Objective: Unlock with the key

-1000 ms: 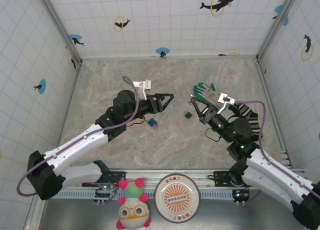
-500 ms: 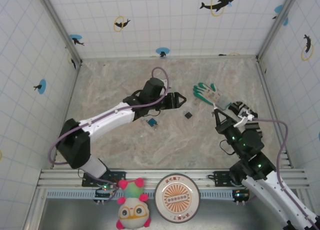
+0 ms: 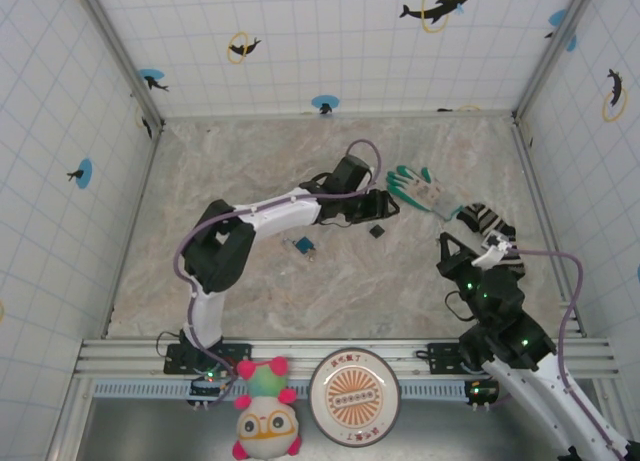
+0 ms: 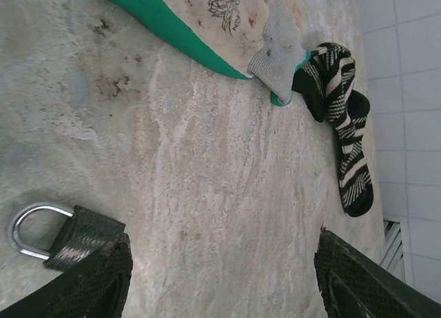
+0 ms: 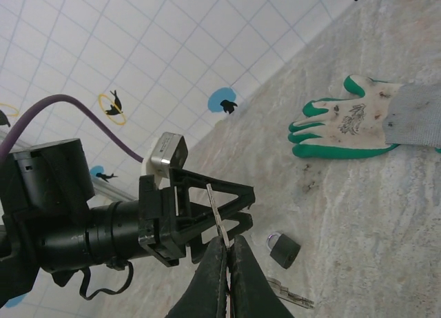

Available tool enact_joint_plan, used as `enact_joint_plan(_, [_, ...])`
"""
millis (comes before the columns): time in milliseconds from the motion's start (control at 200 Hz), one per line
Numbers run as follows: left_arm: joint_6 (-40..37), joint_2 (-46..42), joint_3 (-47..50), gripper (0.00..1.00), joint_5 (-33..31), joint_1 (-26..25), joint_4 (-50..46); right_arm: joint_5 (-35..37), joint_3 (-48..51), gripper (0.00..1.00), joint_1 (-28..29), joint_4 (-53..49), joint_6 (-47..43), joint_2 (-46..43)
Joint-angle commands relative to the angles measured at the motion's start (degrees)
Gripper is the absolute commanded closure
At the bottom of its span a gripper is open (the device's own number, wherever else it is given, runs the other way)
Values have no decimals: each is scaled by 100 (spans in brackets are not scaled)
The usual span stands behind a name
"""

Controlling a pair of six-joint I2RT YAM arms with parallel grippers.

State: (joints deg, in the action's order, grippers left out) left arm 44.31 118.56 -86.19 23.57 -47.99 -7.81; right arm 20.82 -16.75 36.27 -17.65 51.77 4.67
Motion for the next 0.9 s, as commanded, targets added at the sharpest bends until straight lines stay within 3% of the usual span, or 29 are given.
enact_joint_plan(0, [153,314,-442,30,156,-37,-168,201,119,100,-15,-99,-2,-79])
enact_joint_plan(365, [314,1108,-1250,32,103,-149,-575,308,120,100,-26,-249,-4,-93])
enact_joint_plan(896, [279,1431,-1518,34,-239,-220,-1203,395,269,100,-28,-438,157,-413])
